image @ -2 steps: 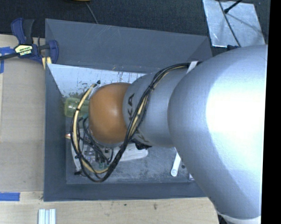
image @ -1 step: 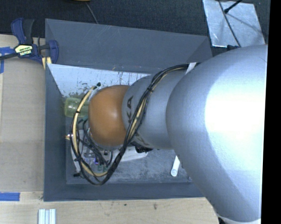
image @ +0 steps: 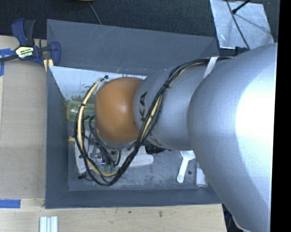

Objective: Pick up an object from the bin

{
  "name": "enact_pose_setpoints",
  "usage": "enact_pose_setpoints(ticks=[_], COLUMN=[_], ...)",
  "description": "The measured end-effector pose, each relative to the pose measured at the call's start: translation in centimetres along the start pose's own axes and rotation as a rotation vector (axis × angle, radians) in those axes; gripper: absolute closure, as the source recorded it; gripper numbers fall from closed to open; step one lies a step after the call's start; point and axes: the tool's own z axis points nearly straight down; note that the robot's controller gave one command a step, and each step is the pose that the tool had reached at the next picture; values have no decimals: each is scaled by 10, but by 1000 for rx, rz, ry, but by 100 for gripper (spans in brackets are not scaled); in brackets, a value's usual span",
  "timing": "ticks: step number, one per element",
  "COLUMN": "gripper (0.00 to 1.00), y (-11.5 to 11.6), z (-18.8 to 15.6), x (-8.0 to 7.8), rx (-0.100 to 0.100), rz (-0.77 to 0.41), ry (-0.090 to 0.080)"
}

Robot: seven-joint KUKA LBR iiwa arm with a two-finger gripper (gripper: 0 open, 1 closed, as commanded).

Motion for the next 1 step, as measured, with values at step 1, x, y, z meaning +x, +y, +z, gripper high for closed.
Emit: enact_pose_setpoints(ticks=[1], gripper=[0], y=[2], z=[-45], x=[-5], rx=[-5], rz=[10], ry=[-9])
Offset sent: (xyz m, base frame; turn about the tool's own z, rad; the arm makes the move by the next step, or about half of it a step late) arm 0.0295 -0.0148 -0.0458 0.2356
